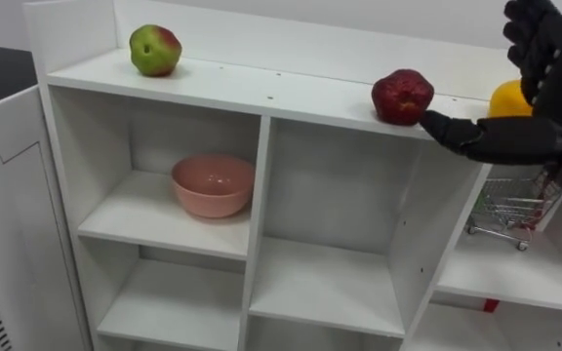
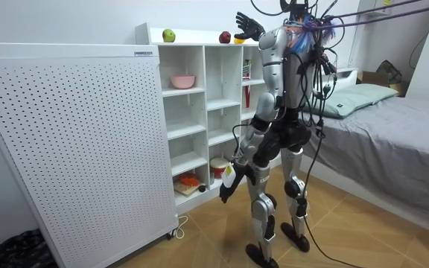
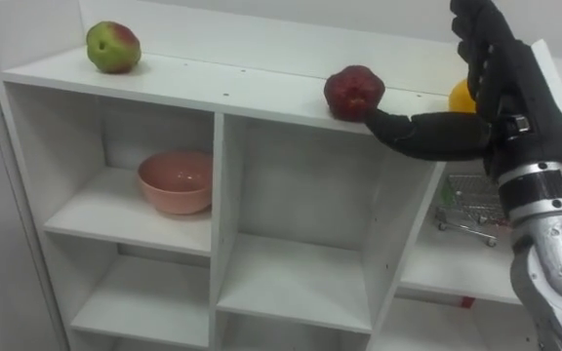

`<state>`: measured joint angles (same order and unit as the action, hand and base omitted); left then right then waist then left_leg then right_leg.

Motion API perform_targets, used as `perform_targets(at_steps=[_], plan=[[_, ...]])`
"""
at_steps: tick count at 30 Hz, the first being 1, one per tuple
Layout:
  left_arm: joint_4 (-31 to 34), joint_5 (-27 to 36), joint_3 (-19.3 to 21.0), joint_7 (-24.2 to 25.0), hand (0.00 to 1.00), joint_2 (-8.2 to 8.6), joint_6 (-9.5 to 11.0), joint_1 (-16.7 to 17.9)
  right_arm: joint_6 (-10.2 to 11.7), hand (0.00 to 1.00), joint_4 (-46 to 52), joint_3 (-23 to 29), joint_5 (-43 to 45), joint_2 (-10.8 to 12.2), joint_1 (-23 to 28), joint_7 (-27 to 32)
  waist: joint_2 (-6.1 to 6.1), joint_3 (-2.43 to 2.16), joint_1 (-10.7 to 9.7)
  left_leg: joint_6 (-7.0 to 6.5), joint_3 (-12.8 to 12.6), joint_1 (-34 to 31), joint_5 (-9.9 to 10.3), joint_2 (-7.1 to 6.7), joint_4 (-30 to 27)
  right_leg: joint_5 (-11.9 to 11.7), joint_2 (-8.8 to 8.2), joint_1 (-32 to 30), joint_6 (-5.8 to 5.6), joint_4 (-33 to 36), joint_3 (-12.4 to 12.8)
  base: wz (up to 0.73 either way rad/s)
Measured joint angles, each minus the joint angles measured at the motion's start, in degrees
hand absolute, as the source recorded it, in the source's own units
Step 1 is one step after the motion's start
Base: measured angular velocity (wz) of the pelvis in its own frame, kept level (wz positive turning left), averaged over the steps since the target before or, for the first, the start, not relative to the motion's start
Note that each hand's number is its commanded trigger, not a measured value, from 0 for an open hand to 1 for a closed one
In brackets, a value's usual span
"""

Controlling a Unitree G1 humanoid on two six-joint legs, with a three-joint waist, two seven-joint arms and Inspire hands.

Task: Arrange fruit in the closet

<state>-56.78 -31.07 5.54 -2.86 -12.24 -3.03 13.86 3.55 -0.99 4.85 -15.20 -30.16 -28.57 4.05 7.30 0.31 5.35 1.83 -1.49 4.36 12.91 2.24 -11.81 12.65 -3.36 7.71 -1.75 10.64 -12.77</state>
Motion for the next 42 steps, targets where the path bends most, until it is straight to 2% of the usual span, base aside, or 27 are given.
perform_targets(at_steps=[6, 13, 16, 29, 32, 36, 42], plan=[[0.00, 0.00, -0.01, 0.04, 0.00, -0.27, -0.71, 0.53, -0.74, 0.00, -3.05, -3.67, 0.00, -2.18, -3.26, -0.07, -0.14, 0.09, -0.09, 0.00, 0.00, 0.17, 0.00, 0.00, 0.01, 0.00, 0.00, 0.15, 0.00, -0.03, -0.01, 0.00], [0.00, 0.00, -0.15, 0.08, 0.00, -0.29, -1.93, 0.98, -1.38, 0.00, -5.09, -5.48, -0.56, -2.25, -6.58, -0.37, -0.12, 0.05, -0.22, 0.02, 0.28, 0.18, -0.01, -0.01, -0.04, 0.00, 0.00, 0.40, 0.00, -0.03, -0.49, 0.01], [0.00, 0.00, -0.15, 0.15, 0.00, -0.30, -2.00, 0.96, -1.91, 0.00, -5.09, -5.81, -0.68, -2.26, -7.22, -0.47, -0.02, -0.07, -0.22, 0.07, 0.52, 0.19, -0.04, -0.01, -0.06, 0.00, -0.04, 0.59, 0.00, -0.02, -1.63, 0.06], [-0.14, 0.11, -0.18, 0.15, 0.00, -0.46, -2.03, 1.20, -2.63, 0.00, -8.89, -6.66, -1.79, -2.31, -8.97, -3.17, 0.19, -0.38, -0.03, 0.17, 0.95, 0.54, -0.20, -0.02, -0.05, 0.00, -0.02, 1.09, 0.00, -0.11, -1.64, 0.00], [-0.16, 0.12, -0.21, 0.19, 0.00, -0.45, -2.03, 1.22, -2.75, 0.00, -9.64, -8.60, -2.59, -2.47, -8.97, -4.33, 0.27, -0.41, 0.00, 0.18, 0.90, 0.89, -0.21, -0.01, -0.03, 0.00, -0.03, 1.27, 0.00, -0.10, -1.63, 0.00], [-0.09, 0.14, -0.21, 0.20, 0.00, -0.49, -2.03, 1.13, -3.07, 0.00, -9.67, -10.55, -2.61, -2.60, -8.97, -5.92, 0.77, -0.37, 0.50, 0.24, 0.50, 0.95, -0.37, 0.01, 0.03, 0.00, -0.03, 1.24, 0.01, -0.08, -1.58, 0.00], [-0.03, 0.13, -0.20, 1.27, 0.00, -0.52, -2.04, 0.72, -3.54, 0.00, -9.68, -10.61, -2.48, -2.79, -8.97, -8.66, 1.89, -0.59, 1.25, 0.27, 0.81, 0.40, -0.47, -0.01, -0.27, 0.00, -0.04, 1.12, 0.01, -0.06, -1.78, 0.02]])
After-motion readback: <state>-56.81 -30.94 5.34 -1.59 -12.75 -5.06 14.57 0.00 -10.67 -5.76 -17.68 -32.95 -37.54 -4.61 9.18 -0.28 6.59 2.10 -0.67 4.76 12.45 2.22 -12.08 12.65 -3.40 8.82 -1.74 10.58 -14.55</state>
